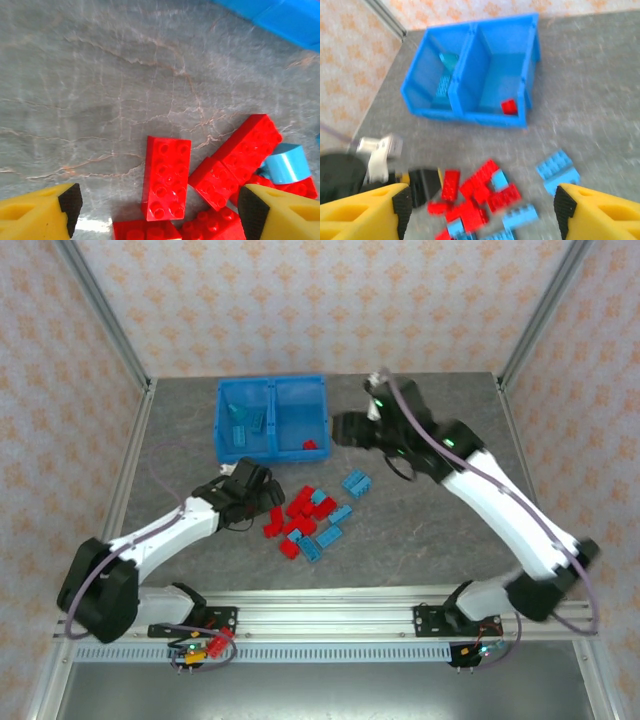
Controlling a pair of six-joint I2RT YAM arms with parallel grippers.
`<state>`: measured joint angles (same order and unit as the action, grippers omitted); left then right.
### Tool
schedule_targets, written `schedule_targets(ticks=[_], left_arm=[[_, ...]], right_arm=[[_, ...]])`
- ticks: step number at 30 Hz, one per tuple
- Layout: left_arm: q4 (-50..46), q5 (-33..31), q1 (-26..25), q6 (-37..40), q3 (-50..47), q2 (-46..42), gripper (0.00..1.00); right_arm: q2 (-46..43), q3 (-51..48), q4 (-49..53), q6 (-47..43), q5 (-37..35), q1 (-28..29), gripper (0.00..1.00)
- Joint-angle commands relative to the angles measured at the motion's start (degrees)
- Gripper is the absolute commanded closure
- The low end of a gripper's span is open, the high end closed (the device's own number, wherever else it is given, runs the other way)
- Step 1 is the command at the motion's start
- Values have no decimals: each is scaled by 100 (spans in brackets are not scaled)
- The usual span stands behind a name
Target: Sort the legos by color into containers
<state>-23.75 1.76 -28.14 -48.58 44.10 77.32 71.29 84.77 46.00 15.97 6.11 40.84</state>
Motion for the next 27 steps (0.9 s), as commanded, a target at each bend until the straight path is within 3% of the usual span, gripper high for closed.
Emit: schedule_targets(ticks=[1, 7, 12, 20, 24, 27], left_arm=[[318, -26, -61, -123, 319, 548, 25], [493, -33, -180, -230, 579, 1345, 34], [371, -85, -289, -183, 614, 1666, 43], [85, -237, -303, -130, 238, 1636, 55], [-122, -364, -297, -91, 236, 1379, 67], [-576, -569, -298, 126, 646, 1058, 68]], right_arm=[[-519, -1021, 746, -80, 243, 21, 21], [-1457, -1868, 832, 298, 371, 21, 18], [-1404, -1792, 830, 353, 202, 21, 18], [-1105, -1353, 881, 417, 390, 21, 17], [-1053, -1151, 965, 432, 914, 25, 17], [-1055, -1080, 1033, 464, 1257, 21, 16]])
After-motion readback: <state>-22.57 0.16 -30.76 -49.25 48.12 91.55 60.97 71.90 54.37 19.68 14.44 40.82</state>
